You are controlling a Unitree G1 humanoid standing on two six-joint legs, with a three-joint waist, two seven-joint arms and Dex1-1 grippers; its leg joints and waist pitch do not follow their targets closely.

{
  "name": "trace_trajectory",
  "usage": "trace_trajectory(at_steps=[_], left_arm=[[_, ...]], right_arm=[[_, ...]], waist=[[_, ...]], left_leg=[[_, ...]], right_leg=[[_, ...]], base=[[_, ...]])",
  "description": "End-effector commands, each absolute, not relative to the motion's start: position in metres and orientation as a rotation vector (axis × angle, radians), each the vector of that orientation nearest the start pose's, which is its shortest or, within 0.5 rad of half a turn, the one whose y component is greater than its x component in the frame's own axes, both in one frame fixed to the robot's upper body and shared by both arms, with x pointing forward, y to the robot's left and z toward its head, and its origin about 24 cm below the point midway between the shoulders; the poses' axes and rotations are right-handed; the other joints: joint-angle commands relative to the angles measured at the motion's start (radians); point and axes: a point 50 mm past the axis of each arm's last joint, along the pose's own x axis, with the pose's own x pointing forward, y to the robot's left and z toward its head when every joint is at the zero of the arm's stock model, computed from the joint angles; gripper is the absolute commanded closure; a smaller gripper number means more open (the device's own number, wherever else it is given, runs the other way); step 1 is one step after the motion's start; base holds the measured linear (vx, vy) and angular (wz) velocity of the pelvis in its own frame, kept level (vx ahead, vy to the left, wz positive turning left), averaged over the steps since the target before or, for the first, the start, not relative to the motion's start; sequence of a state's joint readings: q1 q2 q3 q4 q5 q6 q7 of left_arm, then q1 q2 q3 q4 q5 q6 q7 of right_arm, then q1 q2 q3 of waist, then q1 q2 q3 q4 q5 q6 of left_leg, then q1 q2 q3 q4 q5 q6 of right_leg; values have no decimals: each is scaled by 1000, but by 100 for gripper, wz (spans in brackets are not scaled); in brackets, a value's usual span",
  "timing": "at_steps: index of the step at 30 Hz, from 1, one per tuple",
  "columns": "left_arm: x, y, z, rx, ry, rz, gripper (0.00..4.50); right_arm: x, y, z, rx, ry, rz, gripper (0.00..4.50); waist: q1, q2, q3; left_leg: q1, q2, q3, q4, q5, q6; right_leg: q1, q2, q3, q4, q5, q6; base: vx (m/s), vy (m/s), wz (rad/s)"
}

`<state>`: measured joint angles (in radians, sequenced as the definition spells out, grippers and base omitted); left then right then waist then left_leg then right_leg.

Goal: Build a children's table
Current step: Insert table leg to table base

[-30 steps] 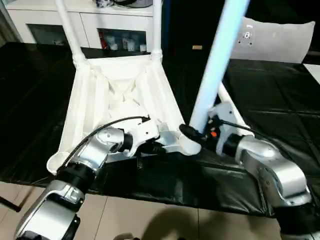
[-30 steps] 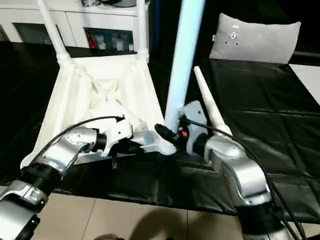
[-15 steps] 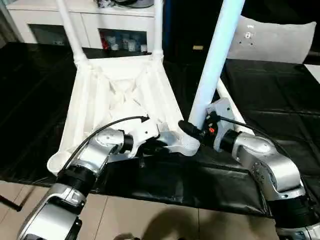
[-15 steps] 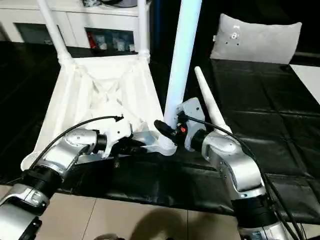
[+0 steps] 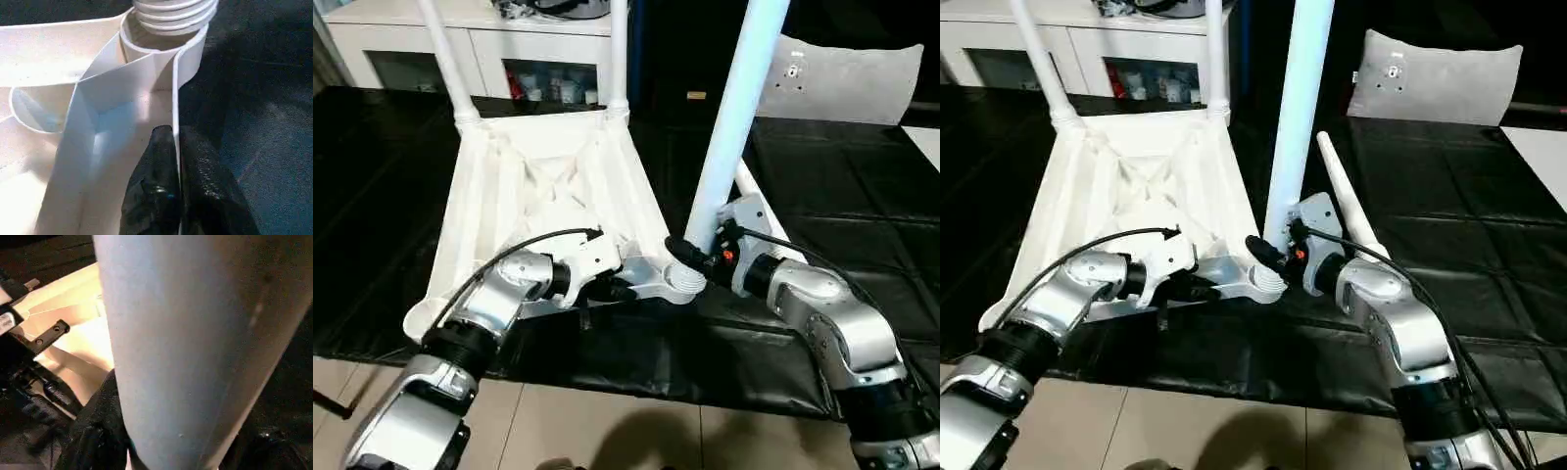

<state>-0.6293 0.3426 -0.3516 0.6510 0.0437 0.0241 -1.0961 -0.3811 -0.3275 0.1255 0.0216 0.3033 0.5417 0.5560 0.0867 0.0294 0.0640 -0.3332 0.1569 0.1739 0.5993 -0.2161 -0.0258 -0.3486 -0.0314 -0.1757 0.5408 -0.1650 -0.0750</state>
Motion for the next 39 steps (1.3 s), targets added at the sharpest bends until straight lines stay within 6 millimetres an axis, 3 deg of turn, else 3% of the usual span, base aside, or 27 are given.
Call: trace_trajectory(at_steps=[1, 4, 7, 17, 24, 28, 29, 30, 32, 34, 39], left_arm=[[318, 124, 39, 530, 479, -1310, 450], [318, 122, 41, 592, 459, -1353, 450], [318, 121, 41, 622, 467, -1371, 450], [321, 117, 49, 684, 432, -1411, 450], [322, 115, 57, 693, 374, -1441, 450], [327, 116, 59, 677, 361, -1390, 450], [328, 116, 59, 671, 360, -1379, 450], [328, 116, 59, 671, 360, -1379, 450], [328, 117, 59, 661, 358, -1370, 450], [329, 118, 58, 623, 352, -1343, 450], [331, 118, 57, 590, 340, -1307, 450]], right_arm=[[307, -132, 95, -50, 246, 751, 261], [309, -128, 92, -26, 260, 790, 261], [309, -126, 91, -8, 277, 821, 261], [312, -126, 81, -52, 353, 875, 261], [316, -131, 76, 49, 364, 861, 261], [311, -140, 68, 141, 357, 836, 262], [310, -141, 67, 154, 348, 826, 262], [310, -141, 67, 154, 348, 826, 262], [308, -142, 65, 172, 338, 815, 262], [301, -145, 62, 231, 292, 784, 262], [288, -143, 57, 302, 221, 751, 262]], waist=[[5, -6, -79], [7, -8, -82], [7, -7, -80], [10, -10, -78], [10, -9, -82], [17, -6, -82], [20, 8, -83], [20, 0, -83], [22, 1, -83], [26, 11, -83], [29, 8, -82]], left_leg=[[3, 103, -46, -64, -80, 61], [-1, 108, -48, -64, -59, 71], [1, 109, -46, -64, -68, 70], [4, 105, -45, -65, -89, 57], [1, 111, -46, -64, -76, 59], [4, 116, -46, -64, -78, 57], [5, 115, -48, -63, -78, 52], [7, 117, -47, -65, -86, 50], [6, 115, -46, -65, -86, 47], [7, 116, -47, -64, -92, 45], [8, 114, -47, -66, -108, 42]], right_leg=[[41, -165, 92, -73, -336, 57], [45, -169, 95, -61, -279, 32], [45, -170, 96, -63, -287, 21], [44, -167, 91, -73, -352, 50], [46, -171, 97, -62, -290, 16], [45, -174, 97, -62, -287, 7], [43, -173, 97, -61, -280, 4], [42, -172, 97, -63, -281, 5], [44, -172, 97, -62, -279, 2], [42, -174, 97, -65, -284, 0], [42, -174, 93, -72, -314, 9]], base=[[0, 0, 0], [0, 0, 0], [0, 0, 0], [0, 0, 0], [0, 0, 0], [0, 0, 0], [0, 0, 0], [0, 0, 0], [0, 0, 0], [0, 0, 0], [0, 0, 0]])
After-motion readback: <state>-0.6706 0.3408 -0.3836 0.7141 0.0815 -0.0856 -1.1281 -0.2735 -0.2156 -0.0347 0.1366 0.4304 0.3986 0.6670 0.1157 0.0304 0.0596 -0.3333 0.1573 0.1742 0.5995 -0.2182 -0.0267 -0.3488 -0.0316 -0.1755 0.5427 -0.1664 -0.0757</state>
